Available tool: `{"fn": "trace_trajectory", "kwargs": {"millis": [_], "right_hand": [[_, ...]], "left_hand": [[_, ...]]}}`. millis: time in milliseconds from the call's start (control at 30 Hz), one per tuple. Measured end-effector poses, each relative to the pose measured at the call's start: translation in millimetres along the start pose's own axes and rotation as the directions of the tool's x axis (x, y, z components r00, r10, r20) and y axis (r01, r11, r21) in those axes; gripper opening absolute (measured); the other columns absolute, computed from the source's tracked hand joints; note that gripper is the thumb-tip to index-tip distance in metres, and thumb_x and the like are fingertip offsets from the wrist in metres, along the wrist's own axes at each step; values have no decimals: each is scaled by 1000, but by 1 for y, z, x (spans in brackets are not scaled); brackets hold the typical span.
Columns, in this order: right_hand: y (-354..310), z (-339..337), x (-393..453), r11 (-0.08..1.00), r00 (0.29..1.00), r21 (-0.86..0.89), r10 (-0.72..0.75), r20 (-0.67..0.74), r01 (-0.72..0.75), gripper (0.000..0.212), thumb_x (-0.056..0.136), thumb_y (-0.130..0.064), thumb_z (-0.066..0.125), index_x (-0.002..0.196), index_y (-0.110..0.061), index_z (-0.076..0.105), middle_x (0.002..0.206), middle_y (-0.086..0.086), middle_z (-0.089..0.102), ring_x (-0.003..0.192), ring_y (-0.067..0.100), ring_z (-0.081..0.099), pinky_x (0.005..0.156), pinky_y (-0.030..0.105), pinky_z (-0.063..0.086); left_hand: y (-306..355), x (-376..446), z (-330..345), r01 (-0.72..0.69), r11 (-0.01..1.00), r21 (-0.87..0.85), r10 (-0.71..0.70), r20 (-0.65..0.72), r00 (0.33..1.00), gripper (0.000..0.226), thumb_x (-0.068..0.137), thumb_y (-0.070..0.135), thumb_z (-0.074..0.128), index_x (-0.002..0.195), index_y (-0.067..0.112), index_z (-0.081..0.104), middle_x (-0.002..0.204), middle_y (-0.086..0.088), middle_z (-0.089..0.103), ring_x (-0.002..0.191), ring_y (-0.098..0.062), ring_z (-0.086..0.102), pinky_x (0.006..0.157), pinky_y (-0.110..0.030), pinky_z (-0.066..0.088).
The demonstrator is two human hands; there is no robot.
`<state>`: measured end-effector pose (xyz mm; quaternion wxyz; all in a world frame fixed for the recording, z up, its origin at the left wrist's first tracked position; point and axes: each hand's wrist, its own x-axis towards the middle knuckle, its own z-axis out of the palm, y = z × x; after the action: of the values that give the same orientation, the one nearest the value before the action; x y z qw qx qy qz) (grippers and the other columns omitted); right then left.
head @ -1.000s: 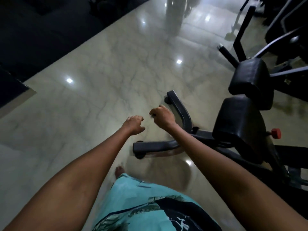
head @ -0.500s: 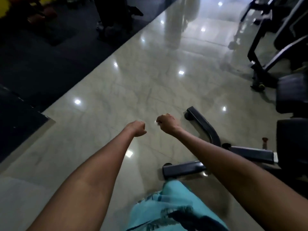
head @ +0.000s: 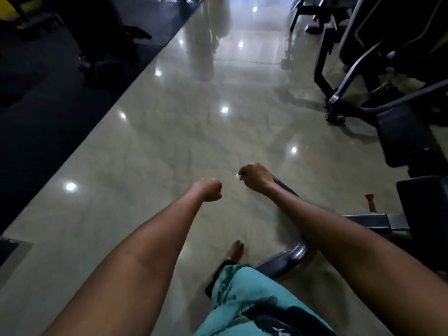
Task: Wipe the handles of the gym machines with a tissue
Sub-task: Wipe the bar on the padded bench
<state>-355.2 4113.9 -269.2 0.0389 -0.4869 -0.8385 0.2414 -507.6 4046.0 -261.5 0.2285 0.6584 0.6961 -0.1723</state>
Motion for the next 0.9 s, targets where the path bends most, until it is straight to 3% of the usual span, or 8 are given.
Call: {"fn": "trace_trajectory", "kwargs": {"millis": [233, 533, 700, 800, 900], "right_hand": [[74, -48, 74, 967, 960, 106, 246, -132, -234, 24, 87, -11, 55, 105, -11, 71, 107, 12, 69, 96, 29, 63, 72, 27, 45], [169, -105, 105, 849, 818, 214, 525, -235, -483, 24, 87, -12, 55, 104, -11, 72, 104, 11, 71, 92, 28, 64, 72, 28, 47], [229, -125, 92, 706, 640, 301, 708, -298, -641, 24, 87, -14, 54, 104, -13, 71, 105, 9, 69, 93, 27, 63, 68, 24, 40], [255, -137, 76, 579, 488, 391, 815, -313, -716, 23, 89, -15, 53, 102, -13, 72, 102, 10, 70, 94, 28, 63, 67, 23, 35], [272, -146, 59, 400, 285, 519, 914, -288, -756, 18, 86, -16, 54, 86, -13, 72, 90, 12, 70, 88, 31, 64, 65, 26, 40]], "left_hand": [[31, 124, -101, -222, 952, 211, 209, 84, 974, 33, 94, 19, 47, 118, 2, 59, 126, -16, 58, 115, -32, 55, 91, -36, 45], [140, 246, -168, -538, 743, 398, 536, 127, 835, 33, 93, 22, 46, 119, 6, 59, 126, -13, 58, 117, -27, 53, 96, -36, 41], [214, 295, -180, -697, 580, 421, 670, 241, 703, 33, 94, 19, 47, 119, 1, 59, 123, -16, 59, 113, -30, 55, 91, -35, 45], [262, 316, -193, -788, 415, 455, 761, 302, 575, 32, 95, 19, 47, 119, 1, 59, 123, -16, 59, 113, -30, 54, 90, -35, 44], [310, 330, -209, -852, 248, 461, 800, 398, 448, 31, 95, 18, 48, 115, -1, 61, 122, -17, 59, 112, -31, 55, 87, -34, 44]]}}
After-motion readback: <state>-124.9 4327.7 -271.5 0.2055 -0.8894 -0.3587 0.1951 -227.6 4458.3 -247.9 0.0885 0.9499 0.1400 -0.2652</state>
